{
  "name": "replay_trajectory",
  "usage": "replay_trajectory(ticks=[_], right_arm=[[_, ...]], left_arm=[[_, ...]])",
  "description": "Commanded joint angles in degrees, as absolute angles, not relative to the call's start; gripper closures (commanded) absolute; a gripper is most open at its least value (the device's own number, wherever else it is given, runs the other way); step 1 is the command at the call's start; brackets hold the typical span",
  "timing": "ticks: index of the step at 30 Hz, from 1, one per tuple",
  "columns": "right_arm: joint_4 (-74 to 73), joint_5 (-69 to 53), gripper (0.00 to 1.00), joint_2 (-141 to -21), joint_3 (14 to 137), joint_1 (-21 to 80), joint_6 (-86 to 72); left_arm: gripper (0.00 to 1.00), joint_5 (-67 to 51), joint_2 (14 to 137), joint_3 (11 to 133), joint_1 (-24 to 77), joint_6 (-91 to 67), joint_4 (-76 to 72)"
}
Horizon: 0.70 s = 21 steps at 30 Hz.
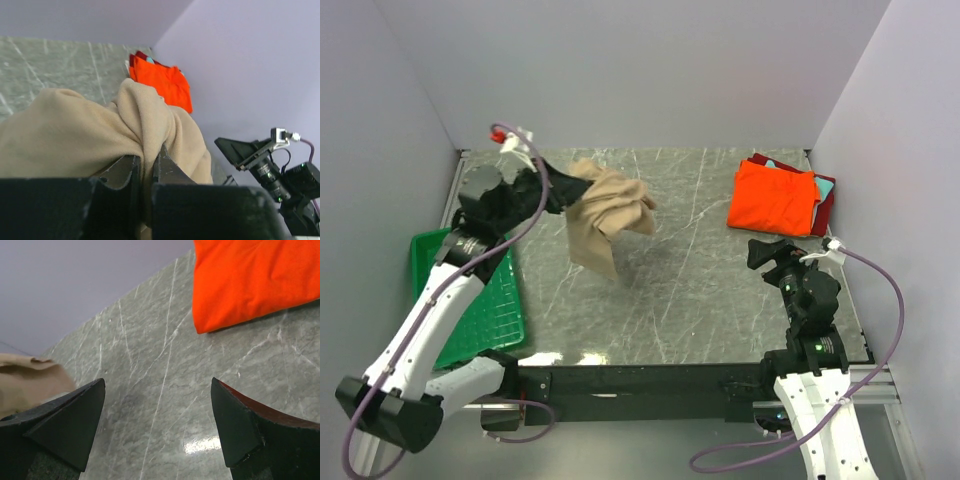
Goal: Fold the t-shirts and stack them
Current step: Move the tshirt to the center of the board
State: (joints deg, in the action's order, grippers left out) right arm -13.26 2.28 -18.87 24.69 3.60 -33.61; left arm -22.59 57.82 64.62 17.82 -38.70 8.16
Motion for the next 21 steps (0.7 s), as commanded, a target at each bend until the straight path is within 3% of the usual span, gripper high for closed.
replay_trajectory(ticks=[1,4,7,8,11,14,21], right_arm=[[-12.0,2.5,0.08,-19.1,24.4,3.7,-33.6],[-11.9,2.5,0.08,-19.4,24.3,3.7,-33.8],[-11.2,1.8,0.08,-20.3,23.8,3.7,-34.3],[-10.9,1.3,0.08,-20.6,23.6,3.7,-34.4],[-10.8,1.5,0.12,-22.4,23.3,3.7,-34.4],[-11.1,0.7,0.18,-24.9,23.2,3.7,-32.9],[-8.4,-3.2,0.21,-32.2,22.9,4.3,-31.6]], left_arm=[[0.99,-21.9,59.4,65.4,21.8,-36.5,0.4],[0.99,-20.2,63.6,64.2,23.8,-34.7,0.7],[0.62,-16.7,70.5,62.9,23.9,-32.8,1.9],[0.42,-11.8,74.9,63.0,23.9,-32.4,4.1],[0.28,-6.9,81.1,62.1,23.9,-32.7,4.8],[0.18,-4.5,81.4,57.8,24.9,-33.7,1.7],[0.23,2.5,75.2,48.7,26.7,-34.8,1.0]])
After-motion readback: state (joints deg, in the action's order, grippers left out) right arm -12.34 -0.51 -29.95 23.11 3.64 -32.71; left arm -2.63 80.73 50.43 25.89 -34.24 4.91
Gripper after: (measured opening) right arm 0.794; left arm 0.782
